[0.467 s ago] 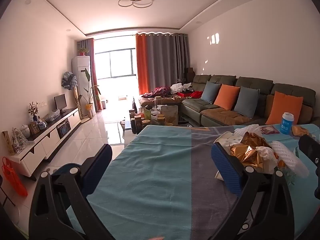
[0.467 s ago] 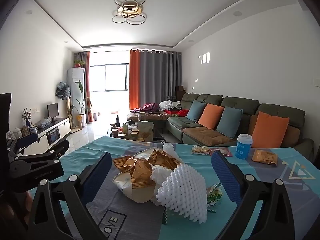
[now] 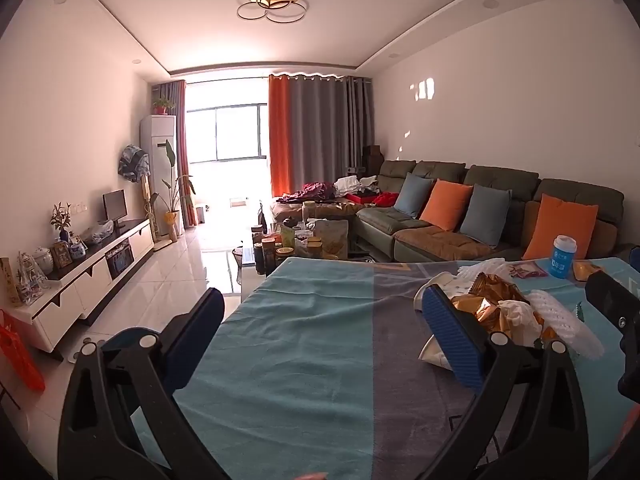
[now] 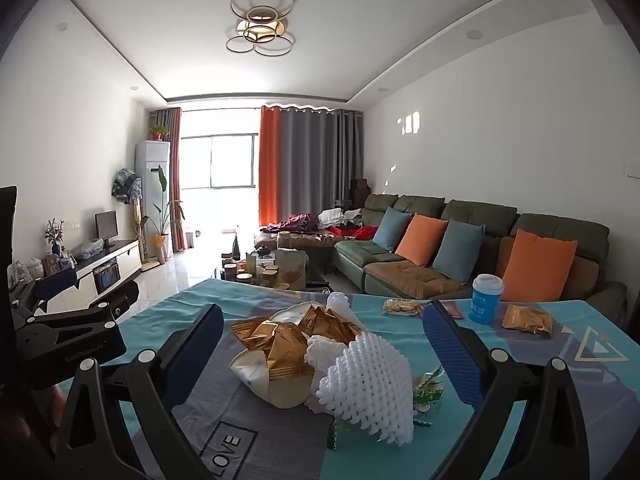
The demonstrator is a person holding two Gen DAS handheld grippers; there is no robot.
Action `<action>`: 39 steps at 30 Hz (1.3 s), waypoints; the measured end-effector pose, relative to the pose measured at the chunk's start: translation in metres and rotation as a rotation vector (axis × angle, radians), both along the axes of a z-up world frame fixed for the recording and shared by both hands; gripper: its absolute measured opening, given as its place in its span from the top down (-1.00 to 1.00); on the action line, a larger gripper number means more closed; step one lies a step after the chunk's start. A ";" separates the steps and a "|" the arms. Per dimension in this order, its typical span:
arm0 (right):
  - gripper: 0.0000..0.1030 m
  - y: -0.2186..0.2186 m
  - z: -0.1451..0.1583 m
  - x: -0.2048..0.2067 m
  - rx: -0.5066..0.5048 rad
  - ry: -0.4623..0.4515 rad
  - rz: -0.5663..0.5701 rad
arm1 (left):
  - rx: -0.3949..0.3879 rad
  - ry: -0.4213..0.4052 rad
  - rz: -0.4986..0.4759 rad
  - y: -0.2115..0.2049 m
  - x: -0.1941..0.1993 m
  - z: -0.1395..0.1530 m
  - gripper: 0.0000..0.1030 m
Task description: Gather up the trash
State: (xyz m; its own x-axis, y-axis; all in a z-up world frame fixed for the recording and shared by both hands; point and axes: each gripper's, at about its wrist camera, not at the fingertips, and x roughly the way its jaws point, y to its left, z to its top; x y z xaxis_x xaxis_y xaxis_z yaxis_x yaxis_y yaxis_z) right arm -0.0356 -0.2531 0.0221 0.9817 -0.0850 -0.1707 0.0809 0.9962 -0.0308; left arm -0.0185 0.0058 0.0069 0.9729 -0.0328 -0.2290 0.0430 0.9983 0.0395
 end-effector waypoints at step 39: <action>-0.87 -0.003 0.001 -0.003 0.018 -0.015 -0.009 | -0.005 -0.054 -0.007 -0.007 -0.013 0.002 -0.89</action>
State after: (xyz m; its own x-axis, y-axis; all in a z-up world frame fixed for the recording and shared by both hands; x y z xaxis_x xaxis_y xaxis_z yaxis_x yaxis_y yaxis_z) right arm -0.0389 -0.2561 0.0227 0.9833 -0.0910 -0.1578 0.0903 0.9959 -0.0114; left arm -0.0310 -0.0015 0.0092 0.9835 -0.0408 -0.1764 0.0481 0.9982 0.0371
